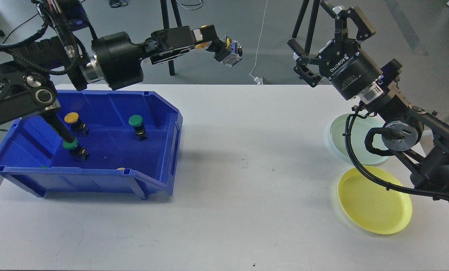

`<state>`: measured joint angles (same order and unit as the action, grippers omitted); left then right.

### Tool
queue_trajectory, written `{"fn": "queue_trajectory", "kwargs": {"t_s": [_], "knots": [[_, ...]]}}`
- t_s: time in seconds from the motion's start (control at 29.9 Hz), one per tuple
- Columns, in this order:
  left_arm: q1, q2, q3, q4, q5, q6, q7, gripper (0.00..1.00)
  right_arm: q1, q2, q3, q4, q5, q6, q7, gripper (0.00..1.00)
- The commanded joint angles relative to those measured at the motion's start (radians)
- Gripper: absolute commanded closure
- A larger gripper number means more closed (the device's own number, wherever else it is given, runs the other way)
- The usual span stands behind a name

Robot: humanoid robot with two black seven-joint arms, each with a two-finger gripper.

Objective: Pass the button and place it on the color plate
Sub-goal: 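Lift the yellow button and move both grippers toward each other, then pass the yellow button from the left gripper to the right gripper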

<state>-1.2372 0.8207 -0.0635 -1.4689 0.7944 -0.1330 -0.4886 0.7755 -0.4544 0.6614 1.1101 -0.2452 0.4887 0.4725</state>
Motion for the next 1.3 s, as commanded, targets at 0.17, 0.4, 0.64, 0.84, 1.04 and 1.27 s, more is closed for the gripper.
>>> {"fn": "queue_trajectory", "kwargs": {"t_s": [0.17, 0.4, 0.64, 0.84, 1.04, 1.27], "knots": [[0.186, -0.052, -0.179, 0.013, 0.006, 0.0, 0.0, 0.75, -0.058, 0.083, -0.005, 0.094, -0.127, 0.0, 0.0, 0.03], [0.19, -0.071, -0.18, 0.013, 0.003, 0.0, 0.0, 0.75, -0.067, 0.155, -0.005, 0.094, -0.132, 0.0, 0.0, 0.04], [0.19, -0.08, -0.18, 0.013, 0.005, 0.0, 0.0, 0.75, -0.067, 0.215, -0.034, 0.088, -0.151, 0.0, 0.0, 0.04], [0.191, -0.08, -0.18, 0.013, 0.005, 0.0, 0.0, 0.75, -0.068, 0.241, -0.037, 0.088, -0.151, 0.0, 0.012, 0.04], [0.193, -0.078, -0.179, 0.013, 0.005, 0.0, 0.0, 0.75, -0.074, 0.243, -0.036, 0.094, -0.149, 0.0, 0.016, 0.1], [0.205, -0.078, -0.18, 0.013, 0.005, 0.001, 0.0, 0.75, -0.082, 0.244, -0.025, 0.096, -0.146, 0.0, 0.016, 0.21]]}}
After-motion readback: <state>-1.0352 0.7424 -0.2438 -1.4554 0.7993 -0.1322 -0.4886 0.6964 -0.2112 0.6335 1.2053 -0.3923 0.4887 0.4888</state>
